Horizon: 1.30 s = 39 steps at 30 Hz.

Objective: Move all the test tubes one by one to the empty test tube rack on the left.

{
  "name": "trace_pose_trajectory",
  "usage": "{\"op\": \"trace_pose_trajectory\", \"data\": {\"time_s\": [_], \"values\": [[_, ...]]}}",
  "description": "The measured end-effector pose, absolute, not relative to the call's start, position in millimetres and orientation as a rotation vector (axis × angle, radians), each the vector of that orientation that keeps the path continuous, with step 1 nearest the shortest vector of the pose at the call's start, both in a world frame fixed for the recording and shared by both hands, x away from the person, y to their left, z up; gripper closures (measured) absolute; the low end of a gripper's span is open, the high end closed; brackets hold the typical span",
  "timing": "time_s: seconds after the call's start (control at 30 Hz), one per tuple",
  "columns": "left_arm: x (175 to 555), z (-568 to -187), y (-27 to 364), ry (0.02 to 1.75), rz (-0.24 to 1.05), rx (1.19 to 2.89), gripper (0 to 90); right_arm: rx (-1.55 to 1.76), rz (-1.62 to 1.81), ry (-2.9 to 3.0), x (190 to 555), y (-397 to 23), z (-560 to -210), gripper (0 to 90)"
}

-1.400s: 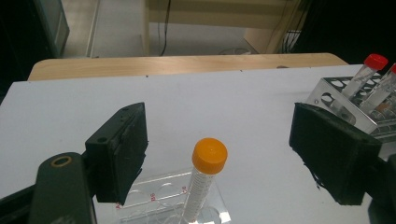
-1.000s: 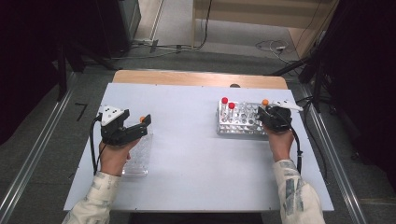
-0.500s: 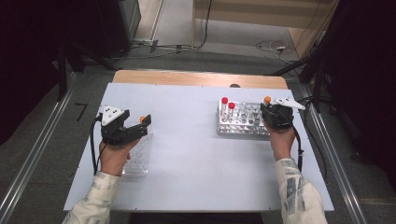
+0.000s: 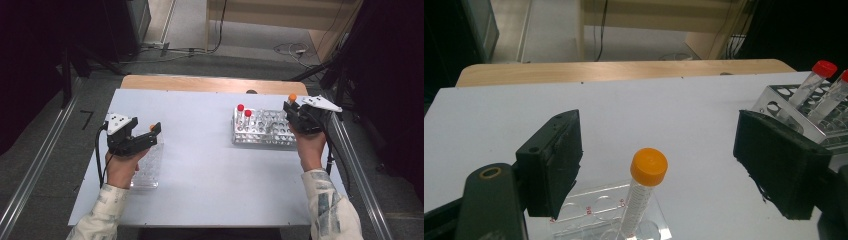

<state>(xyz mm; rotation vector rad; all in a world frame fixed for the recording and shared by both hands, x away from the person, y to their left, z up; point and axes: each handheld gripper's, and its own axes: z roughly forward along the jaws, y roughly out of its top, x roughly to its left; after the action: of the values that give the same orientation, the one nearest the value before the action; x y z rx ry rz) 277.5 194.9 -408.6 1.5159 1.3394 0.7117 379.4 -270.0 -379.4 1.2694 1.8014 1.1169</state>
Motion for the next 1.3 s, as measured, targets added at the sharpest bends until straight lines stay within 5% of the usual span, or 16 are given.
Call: {"op": "trace_pose_trajectory", "data": {"time_s": [0.5,1.3], "values": [[276,-408,194,1.335,0.709,1.515,20.0,1.22,1.21,1.923,330,-258,-389,71.5],[268,-400,178,1.267,0.686,1.536,20.0,1.055,1.297,2.168,299,-194,-411,71.6]]}}
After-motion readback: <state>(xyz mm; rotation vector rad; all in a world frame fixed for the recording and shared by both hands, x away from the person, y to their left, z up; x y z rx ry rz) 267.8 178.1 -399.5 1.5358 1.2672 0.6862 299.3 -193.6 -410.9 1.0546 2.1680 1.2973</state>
